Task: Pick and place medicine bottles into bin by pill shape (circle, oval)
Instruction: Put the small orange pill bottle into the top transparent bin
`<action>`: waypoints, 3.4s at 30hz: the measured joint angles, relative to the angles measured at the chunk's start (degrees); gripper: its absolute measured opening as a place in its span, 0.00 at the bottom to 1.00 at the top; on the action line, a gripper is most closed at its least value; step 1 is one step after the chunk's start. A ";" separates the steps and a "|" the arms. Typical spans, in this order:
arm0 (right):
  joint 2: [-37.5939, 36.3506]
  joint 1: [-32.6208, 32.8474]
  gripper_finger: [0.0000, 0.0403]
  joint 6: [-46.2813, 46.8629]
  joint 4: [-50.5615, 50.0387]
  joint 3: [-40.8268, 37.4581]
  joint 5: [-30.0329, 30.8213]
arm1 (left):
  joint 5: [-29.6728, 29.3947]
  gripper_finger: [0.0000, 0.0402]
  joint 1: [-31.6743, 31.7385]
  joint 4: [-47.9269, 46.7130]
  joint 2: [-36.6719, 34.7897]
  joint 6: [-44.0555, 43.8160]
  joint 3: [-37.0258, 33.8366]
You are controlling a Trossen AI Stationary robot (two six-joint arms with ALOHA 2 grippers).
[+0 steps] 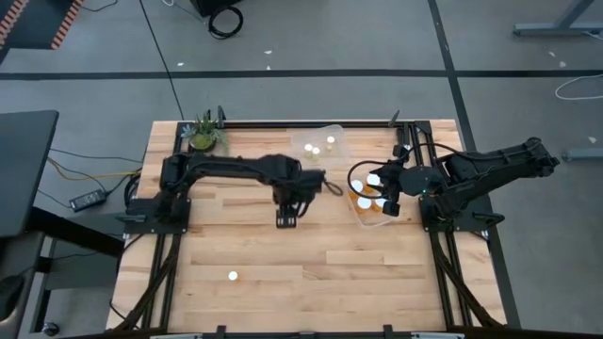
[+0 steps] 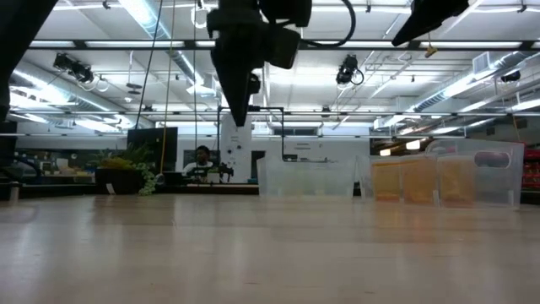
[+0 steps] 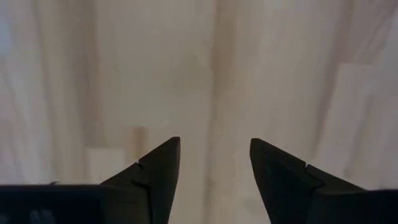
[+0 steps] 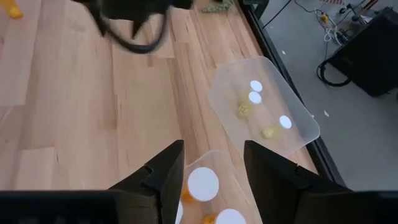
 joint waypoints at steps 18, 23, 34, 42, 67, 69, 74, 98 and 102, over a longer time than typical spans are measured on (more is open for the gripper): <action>0.00 0.00 0.43 -4.06 -1.25 0.00 -0.37 | -9.48 0.37 -20.70 0.67 0.02 -18.67 -8.12; 0.00 0.00 0.43 -4.07 -1.22 0.00 -0.46 | -9.20 0.31 -24.62 1.36 0.02 -24.11 -12.19; -0.02 0.00 0.43 -2.46 -0.99 0.00 -0.50 | -10.28 0.20 -30.10 1.66 -9.15 -36.96 -23.56; -0.02 -0.01 0.43 -2.48 -0.08 0.00 -0.50 | -2.07 0.17 -35.25 1.21 -15.02 -52.21 -29.97; -0.02 -0.02 0.43 -3.62 0.67 0.00 -0.96 | -2.89 0.58 -41.38 7.37 -14.10 -64.19 -30.42; -0.02 0.00 0.43 -3.62 0.67 0.00 -1.24 | -2.97 0.58 -41.34 7.79 -14.10 -63.81 -30.42; -0.02 0.00 0.43 -3.62 0.66 0.00 -1.84 | -2.95 0.56 -41.34 8.00 -14.09 -63.76 -30.42; 0.00 -0.02 0.43 -3.60 0.94 0.00 -2.03 | -0.50 0.63 -40.87 9.40 -10.65 -63.98 -31.61; 0.00 -0.02 0.43 -3.60 1.29 0.00 -2.03 | -1.13 0.60 -39.95 11.09 -10.33 -62.26 -31.61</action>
